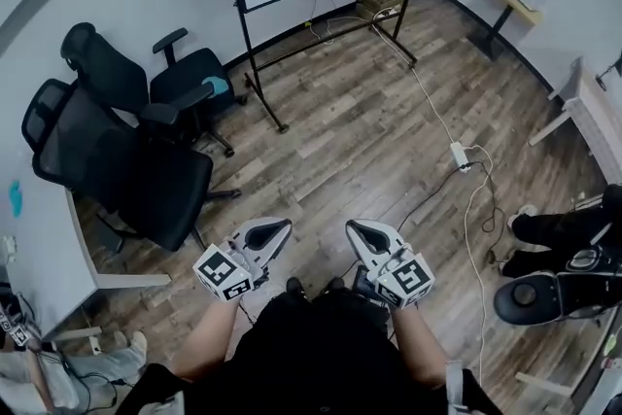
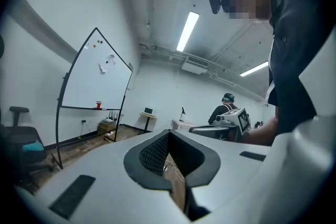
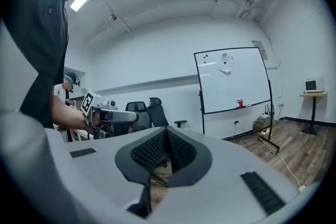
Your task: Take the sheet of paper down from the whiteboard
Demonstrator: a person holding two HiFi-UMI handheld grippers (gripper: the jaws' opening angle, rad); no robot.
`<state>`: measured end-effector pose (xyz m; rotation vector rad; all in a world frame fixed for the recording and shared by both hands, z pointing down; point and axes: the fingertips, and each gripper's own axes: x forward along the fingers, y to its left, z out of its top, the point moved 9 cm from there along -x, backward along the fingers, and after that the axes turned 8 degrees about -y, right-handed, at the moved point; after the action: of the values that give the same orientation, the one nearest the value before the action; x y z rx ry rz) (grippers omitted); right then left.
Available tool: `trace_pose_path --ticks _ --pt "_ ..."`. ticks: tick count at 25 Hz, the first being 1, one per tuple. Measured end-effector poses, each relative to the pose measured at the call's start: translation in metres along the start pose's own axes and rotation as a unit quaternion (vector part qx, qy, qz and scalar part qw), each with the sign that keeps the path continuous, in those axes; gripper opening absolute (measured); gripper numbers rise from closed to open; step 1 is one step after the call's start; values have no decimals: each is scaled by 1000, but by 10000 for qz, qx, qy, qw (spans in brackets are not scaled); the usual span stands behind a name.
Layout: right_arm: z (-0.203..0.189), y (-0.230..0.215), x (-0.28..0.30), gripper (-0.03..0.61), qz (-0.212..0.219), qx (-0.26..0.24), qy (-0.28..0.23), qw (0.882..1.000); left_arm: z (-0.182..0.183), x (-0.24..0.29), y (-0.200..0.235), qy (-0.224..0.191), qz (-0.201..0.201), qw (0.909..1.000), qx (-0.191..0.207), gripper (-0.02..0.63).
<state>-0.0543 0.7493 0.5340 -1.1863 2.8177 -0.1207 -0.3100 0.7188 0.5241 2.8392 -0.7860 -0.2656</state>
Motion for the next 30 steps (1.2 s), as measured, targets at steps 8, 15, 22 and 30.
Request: trace_pose_path --ticks 8,15,22,30 --pt "-17 -45 -71 21 -230 114 78 9996 4 36 -24 152 -52 9998 115 11" --pt "-25 -74 -91 21 -306 141 1 9994 -15 73 -40 480 -268 9983 182 11" --pt "-33 -114 -75 21 -559 365 275 9974 -20 87 11 526 -84 9986 -56 11" --pt "-24 -169 19 21 -434 443 683 9957 -1 131 122 273 -66 9996 -35 11"
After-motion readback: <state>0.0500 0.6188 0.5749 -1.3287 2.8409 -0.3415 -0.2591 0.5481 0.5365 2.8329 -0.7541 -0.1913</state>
